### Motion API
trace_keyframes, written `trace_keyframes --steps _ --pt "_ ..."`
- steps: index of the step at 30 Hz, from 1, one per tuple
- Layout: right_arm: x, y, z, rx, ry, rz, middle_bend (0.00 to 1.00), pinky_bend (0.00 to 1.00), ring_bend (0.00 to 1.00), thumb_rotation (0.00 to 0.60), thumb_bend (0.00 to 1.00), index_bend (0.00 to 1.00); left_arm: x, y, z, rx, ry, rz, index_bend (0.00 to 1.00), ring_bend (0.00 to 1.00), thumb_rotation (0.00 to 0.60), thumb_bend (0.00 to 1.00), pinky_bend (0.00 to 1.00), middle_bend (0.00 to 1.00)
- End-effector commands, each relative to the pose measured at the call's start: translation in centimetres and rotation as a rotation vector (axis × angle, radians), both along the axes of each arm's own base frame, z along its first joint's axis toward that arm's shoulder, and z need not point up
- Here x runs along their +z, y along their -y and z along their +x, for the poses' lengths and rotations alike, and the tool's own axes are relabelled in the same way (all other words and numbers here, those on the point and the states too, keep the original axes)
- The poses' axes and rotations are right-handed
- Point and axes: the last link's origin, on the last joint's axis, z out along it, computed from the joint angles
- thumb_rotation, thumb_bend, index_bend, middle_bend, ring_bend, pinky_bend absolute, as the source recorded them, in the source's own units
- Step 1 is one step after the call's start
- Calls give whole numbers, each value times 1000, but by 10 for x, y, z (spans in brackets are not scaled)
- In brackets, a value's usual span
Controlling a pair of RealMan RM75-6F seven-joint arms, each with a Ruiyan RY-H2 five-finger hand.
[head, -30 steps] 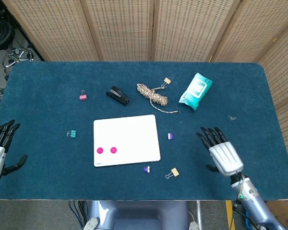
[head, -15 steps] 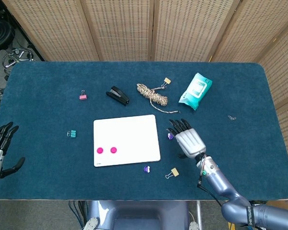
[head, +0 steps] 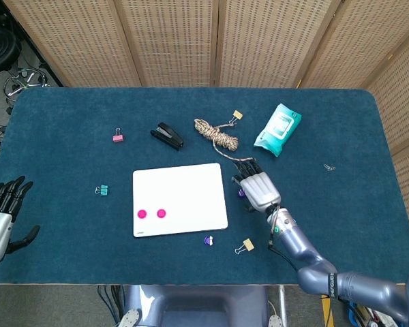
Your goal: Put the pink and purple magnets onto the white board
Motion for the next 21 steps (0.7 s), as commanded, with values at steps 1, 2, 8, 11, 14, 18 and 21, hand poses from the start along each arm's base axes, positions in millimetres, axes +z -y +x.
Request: trace_keyframes --steps 1,2,8,11,14,18,21 --pt "-7 9 1 -21 9 12 0 0 0 600 294 304 -3 1 0 -1 -12 -9 0 0 600 283 0 0" --pt "-8 11 1 -23 9 13 0 0 0 600 311 309 -4 1 0 -1 -15 -10 0 0 600 283 0 0" --pt "-17 17 1 -31 1 30 0 0 0 600 315 310 -9 2 0 2 -29 -21 0 0 600 283 0 0" --pt "-20 17 2 -31 -1 34 0 0 0 600 314 309 -9 1 0 3 -30 -21 0 0 600 283 0 0" --pt "-23 18 1 -28 -9 33 0 0 0 600 314 308 -8 1 0 6 -29 -17 0 0 600 283 0 0" --pt "-25 17 -1 -29 -12 31 0 0 0 600 316 314 -7 1 -1 10 -27 -14 0 0 600 283 0 0" --pt "-26 18 -4 -34 -16 30 0 0 0 600 315 317 -7 1 -1 11 -27 -14 0 0 600 283 0 0"
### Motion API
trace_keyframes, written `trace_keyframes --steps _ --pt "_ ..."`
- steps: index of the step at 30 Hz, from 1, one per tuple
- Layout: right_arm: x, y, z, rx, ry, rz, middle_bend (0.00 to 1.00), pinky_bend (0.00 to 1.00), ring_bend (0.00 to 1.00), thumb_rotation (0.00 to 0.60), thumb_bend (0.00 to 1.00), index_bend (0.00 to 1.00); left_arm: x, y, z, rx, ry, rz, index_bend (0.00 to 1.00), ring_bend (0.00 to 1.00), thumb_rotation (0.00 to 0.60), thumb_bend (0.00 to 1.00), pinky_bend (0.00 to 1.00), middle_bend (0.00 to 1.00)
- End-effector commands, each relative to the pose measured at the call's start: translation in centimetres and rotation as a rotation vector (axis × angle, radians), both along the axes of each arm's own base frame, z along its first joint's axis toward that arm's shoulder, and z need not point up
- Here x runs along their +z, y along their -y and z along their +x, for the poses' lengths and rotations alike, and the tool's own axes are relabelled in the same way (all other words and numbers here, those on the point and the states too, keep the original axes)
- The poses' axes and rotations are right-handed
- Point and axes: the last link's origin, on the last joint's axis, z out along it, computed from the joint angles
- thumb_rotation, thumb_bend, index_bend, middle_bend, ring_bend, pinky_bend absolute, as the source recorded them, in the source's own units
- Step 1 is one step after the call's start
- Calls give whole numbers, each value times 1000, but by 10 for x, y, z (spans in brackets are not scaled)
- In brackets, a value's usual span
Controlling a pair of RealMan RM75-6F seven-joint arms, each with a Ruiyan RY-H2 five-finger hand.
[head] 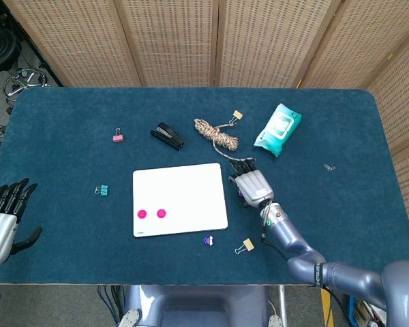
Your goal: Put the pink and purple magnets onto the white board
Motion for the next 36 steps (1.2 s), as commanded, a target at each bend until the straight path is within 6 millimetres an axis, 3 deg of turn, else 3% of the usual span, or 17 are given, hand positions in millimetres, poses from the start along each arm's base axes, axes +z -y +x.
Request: trace_keyframes --steps 1,8,36 --pt "-1 0 -3 -5 -5 0 0 0 0 600 315 321 0 0 0 1 0 -1 0 0 600 283 0 0" --pt "-2 1 -12 -25 -11 0 0 0 0 600 314 347 1 0 0 3 4 1 0 0 600 284 0 0" --pt "-5 4 -14 -40 -17 3 0 0 0 600 325 398 3 -1 -2 13 8 1 0 0 600 283 0 0"
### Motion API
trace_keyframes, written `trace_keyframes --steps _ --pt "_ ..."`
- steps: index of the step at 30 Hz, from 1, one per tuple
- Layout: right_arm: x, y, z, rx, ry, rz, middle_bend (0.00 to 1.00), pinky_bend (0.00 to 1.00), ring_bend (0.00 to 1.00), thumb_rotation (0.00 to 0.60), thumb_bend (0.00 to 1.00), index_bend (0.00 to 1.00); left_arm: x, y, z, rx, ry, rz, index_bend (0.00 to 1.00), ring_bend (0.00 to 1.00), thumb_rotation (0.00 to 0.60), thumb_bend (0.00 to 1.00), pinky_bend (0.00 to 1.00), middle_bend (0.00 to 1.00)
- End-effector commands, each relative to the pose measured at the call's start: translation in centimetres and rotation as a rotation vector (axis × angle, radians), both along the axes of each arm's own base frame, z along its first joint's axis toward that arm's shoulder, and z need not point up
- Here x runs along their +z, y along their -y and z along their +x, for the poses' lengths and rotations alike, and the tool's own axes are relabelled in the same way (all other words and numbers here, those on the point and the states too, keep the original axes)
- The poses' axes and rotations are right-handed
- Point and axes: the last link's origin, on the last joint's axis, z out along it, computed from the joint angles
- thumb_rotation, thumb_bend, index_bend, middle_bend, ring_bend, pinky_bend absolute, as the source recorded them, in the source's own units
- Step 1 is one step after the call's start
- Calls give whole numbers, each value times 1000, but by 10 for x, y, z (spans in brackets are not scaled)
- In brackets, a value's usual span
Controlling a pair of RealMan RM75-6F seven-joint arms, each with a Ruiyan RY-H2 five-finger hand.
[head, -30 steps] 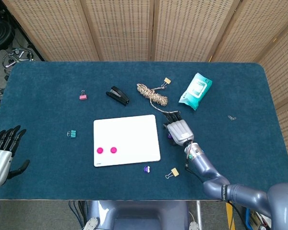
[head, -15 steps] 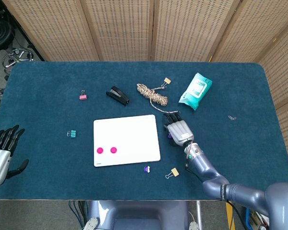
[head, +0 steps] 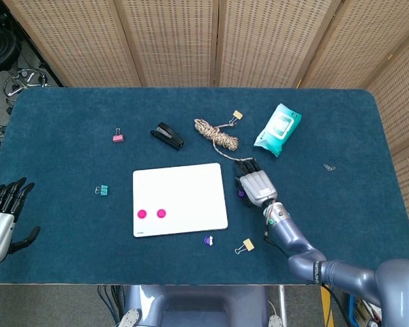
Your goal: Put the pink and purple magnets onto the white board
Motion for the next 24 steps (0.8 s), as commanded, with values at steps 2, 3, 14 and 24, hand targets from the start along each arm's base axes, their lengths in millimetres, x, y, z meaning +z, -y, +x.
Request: trace_keyframes --steps 2,3,14,24 --pt "0 -1 0 0 6 0 0 0 0 600 325 412 0 0 0 0 1 0 0 0 600 283 0 0" --pt "0 -1 0 2 7 -1 0 0 0 600 325 416 0 0 0 0 1 0 0 0 600 283 0 0" --pt "-3 0 0 2 2 4 0 0 0 600 325 395 1 0 0 2 5 0 0 0 600 283 0 0" --pt "-5 2 -1 -10 -8 4 0 0 0 600 372 443 2 0 0 3 7 -2 0 0 600 283 0 0"
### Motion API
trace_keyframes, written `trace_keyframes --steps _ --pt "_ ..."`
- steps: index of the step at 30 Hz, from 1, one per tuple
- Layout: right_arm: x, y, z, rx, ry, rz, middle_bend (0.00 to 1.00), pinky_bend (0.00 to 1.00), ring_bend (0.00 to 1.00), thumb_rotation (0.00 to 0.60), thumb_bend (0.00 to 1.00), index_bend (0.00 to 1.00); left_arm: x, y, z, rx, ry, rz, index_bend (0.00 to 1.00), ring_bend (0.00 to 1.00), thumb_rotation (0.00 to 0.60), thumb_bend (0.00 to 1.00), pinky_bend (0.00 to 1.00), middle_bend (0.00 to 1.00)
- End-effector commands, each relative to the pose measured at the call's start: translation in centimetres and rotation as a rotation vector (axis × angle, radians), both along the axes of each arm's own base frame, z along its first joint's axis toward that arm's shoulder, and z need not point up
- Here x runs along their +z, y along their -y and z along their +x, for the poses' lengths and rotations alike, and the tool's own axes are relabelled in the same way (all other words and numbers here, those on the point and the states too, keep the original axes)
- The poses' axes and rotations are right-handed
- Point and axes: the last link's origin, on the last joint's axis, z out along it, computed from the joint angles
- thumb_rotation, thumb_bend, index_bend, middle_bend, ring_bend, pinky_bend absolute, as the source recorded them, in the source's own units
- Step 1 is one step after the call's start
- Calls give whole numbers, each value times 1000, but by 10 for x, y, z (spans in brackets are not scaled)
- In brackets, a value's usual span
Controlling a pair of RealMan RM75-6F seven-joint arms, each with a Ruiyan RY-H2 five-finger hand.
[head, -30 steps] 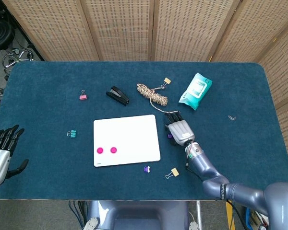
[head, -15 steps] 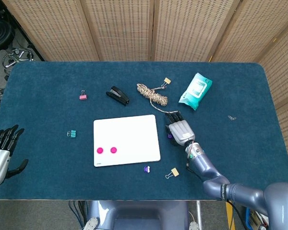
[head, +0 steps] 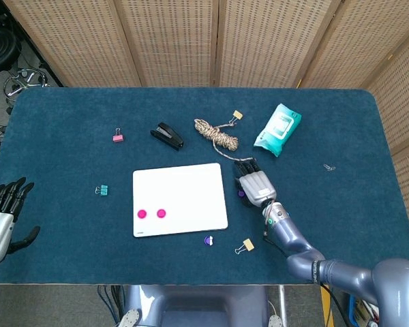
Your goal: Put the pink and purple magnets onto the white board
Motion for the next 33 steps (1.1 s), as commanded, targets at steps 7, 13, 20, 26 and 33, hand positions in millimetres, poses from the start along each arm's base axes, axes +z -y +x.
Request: trace_keyframes --steps 7,13,20,26,33 --pt "0 1 -2 -10 -8 -7 0 0 0 600 492 531 0 0 0 3 2 -1 0 0 600 284 0 0" --pt "3 -2 1 1 7 -12 0 0 0 600 499 560 0 0 1 1 2 -4 0 0 600 282 0 0" --pt "9 -15 30 101 56 -27 0 0 0 600 508 554 0 1 1 1 7 -6 0 0 600 283 0 0" --pt "-6 -26 69 168 86 13 0 0 0 600 513 556 -1 1 2 -1 10 -13 0 0 600 284 0 0" --pt "-36 -29 106 190 72 30 0 0 0 600 516 544 1 1 1 5 17 -6 0 0 600 283 0 0"
